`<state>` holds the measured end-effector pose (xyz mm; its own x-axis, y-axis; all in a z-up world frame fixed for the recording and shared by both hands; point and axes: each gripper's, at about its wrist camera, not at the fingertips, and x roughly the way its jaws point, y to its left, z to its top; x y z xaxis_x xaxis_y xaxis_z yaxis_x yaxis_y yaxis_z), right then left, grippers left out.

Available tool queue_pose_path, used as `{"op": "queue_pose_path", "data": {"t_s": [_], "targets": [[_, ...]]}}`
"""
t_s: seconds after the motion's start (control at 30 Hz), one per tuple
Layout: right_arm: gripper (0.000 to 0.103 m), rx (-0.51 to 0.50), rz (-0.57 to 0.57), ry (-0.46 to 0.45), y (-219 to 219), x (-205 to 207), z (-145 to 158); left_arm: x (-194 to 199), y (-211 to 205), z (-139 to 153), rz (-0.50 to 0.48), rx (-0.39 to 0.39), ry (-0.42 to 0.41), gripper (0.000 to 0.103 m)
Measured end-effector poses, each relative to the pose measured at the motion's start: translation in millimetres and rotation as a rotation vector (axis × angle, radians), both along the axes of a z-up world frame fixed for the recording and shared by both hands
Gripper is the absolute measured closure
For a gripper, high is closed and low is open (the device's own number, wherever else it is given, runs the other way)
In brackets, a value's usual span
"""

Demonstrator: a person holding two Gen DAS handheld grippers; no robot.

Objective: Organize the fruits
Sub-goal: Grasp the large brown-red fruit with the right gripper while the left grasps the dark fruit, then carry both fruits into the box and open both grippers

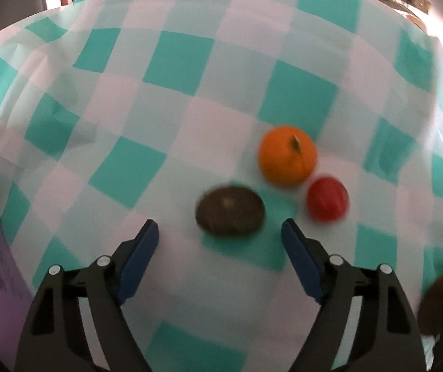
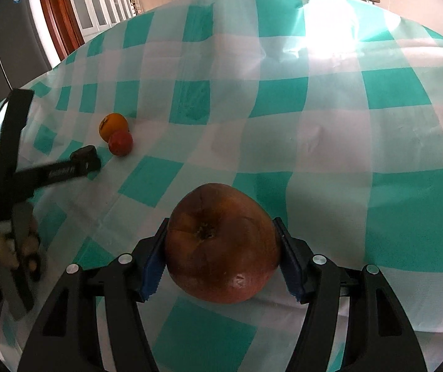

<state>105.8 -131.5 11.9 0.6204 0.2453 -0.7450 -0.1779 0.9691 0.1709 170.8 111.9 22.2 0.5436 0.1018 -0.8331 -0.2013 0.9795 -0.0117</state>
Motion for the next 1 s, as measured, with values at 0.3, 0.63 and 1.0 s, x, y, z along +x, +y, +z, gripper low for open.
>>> {"op": "queue_pose_path", "data": {"t_s": [0.3,0.63,1.0], "targets": [[0.04,0.006,0.002,0.005,-6.8,-2.4,0.8,0.9,-9.6,4.8,-0.041,0.0,-0.02,0.061],[0.041,-0.007,0.003,0.005,-5.1,-1.2,0.5,-107.6,-59.1,21.4,-0.207,-0.063,-0.006,0.061],[0.041,0.022,-0.082,0.084,-10.4,-48.7,4.0,-201.3,-75.2,25.9,-0.384,-0.082,0.046,0.061]]}}
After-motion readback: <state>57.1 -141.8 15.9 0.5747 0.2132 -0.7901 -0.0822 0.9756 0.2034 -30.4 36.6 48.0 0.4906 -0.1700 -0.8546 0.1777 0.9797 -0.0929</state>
